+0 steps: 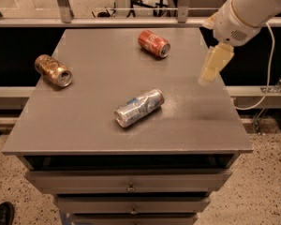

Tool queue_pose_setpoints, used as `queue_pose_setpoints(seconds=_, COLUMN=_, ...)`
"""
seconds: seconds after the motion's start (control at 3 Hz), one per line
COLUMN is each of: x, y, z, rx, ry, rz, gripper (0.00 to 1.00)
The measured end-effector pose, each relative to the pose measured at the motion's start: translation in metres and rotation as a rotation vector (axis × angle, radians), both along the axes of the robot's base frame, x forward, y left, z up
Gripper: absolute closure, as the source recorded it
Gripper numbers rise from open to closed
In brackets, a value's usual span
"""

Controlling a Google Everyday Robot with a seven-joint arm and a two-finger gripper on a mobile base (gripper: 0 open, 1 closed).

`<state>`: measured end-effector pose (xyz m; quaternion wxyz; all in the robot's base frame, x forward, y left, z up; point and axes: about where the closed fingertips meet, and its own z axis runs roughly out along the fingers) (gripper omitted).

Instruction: Pick coke can

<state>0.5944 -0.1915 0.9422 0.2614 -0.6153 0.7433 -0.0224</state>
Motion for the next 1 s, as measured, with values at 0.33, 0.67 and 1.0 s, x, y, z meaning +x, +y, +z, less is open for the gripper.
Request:
queue_pose_setpoints(seconds=0.33, x=0.062, y=0.017, z=-0.001, rx=0.090, ry=-0.057, rz=-0.002, gripper=0.00)
queue_pose_setpoints(seconds=0.67, x=0.114, y=0.037, z=-0.004, rx=0.173, ry=-0.083, rz=-0.022, gripper=0.00)
queue_pose_setpoints(seconds=1.0, x=0.151, y=0.058, z=-0.020, rx=0.237, ry=-0.054, rz=-0.069, gripper=0.00)
